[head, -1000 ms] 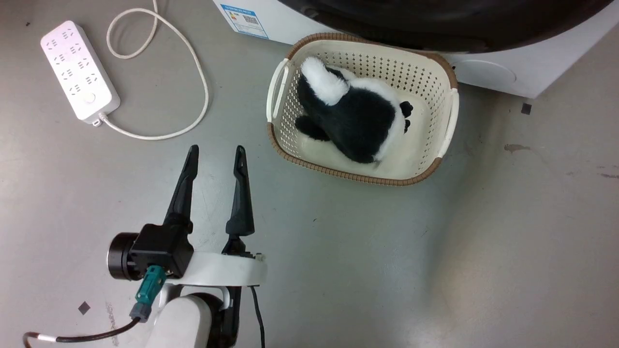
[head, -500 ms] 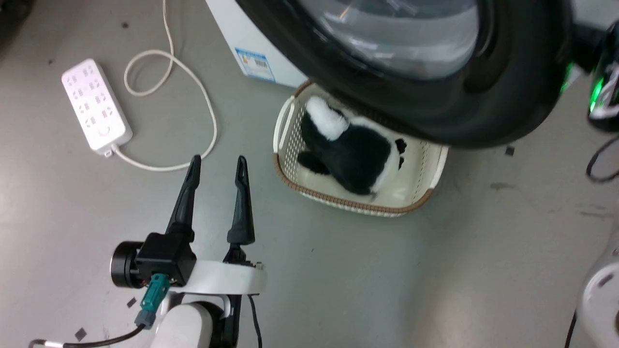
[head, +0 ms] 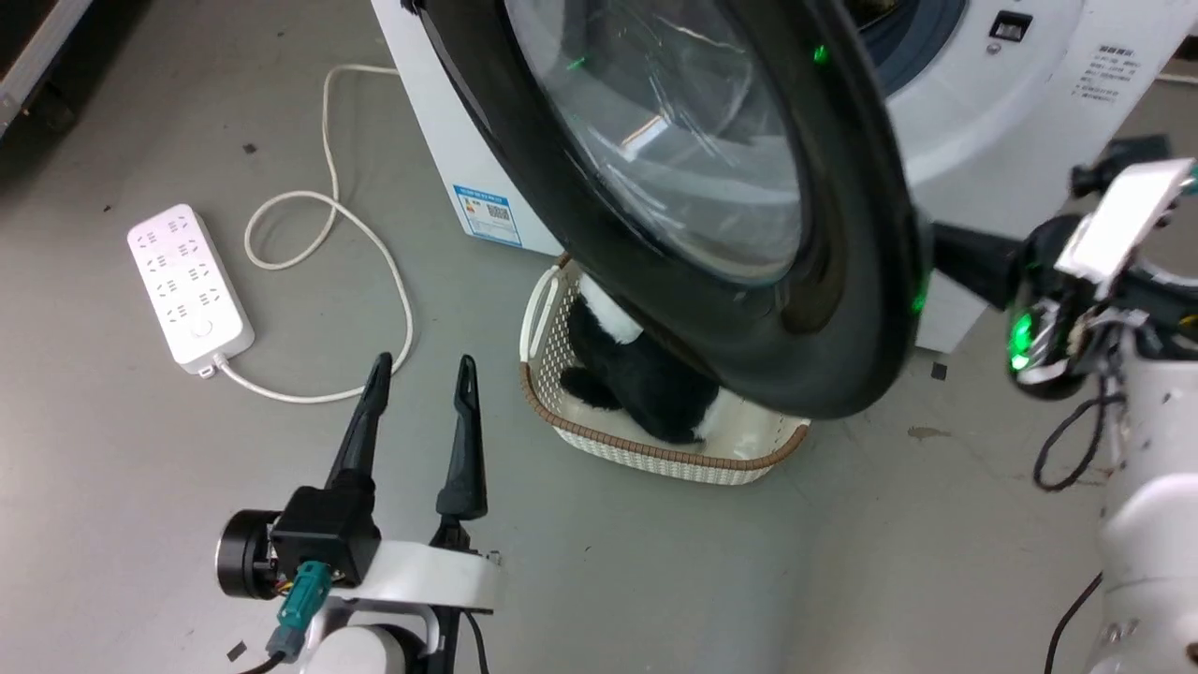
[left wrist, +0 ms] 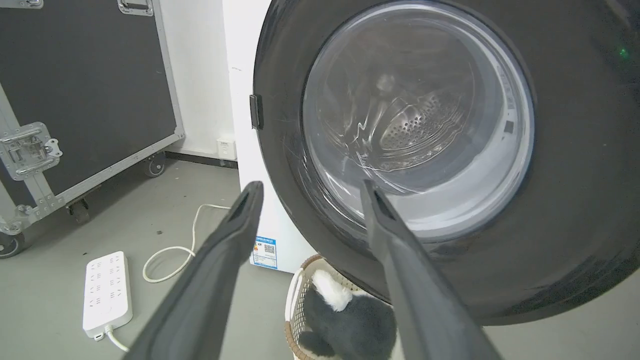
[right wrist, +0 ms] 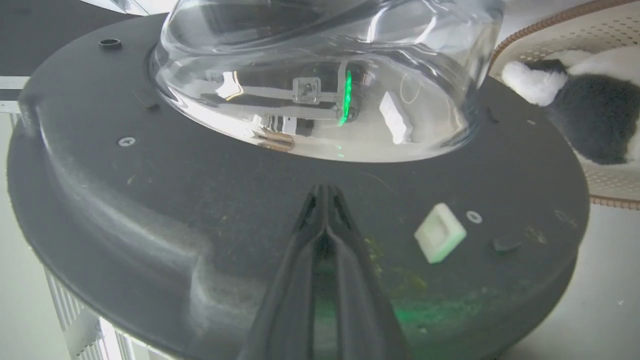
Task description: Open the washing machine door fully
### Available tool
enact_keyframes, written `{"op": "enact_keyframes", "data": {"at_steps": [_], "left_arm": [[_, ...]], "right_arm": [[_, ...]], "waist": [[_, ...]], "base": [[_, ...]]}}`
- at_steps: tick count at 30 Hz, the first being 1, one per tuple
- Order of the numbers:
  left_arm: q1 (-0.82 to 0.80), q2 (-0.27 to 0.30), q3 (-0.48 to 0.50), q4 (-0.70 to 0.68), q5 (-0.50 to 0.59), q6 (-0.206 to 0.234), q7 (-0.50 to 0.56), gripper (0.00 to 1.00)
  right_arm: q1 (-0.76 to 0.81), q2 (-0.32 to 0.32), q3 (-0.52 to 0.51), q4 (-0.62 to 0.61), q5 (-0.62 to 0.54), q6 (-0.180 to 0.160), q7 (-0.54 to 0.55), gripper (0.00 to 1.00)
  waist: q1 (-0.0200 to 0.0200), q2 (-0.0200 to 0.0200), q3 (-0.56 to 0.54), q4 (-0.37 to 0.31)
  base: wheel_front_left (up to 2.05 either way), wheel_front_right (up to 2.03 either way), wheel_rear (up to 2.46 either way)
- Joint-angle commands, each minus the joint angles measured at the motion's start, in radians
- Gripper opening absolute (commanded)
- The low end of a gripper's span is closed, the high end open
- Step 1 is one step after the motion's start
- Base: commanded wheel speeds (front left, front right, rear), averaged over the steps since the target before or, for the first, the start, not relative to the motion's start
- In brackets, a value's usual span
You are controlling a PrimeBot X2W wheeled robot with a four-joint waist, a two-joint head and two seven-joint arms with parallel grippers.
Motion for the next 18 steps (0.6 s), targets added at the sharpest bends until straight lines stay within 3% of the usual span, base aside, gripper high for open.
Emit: {"op": "enact_keyframes", "data": {"at_steps": [1, 12, 18], "left_arm": [[0.014, 0.002, -0.002, 0.007, 0.006, -0.005, -0.006, 1.00], [0.070, 0.002, -0.016, 0.047, 0.010, -0.023, -0.006, 1.00], [0.085, 0.002, -0.008, 0.056, 0.012, -0.031, -0.006, 1.00]], "right_arm": [[0.039, 0.006, 0.041, 0.008, 0.041, 0.002, -0.012, 0.00], [0.252, 0.006, 0.491, -0.071, 0.405, 0.002, -0.135, 0.00], [0.310, 0.006, 0.677, -0.106, 0.513, 0.002, -0.244, 0.00]], "waist": [[0.0002, -0.0001, -0.010, 0.003], [0.0002, -0.0001, -0.086, 0.011], [0.0002, -0.0001, -0.102, 0.009]], "base": [[0.00, 0.00, 0.00], [0.00, 0.00, 0.00], [0.00, 0.00, 0.00]]}}
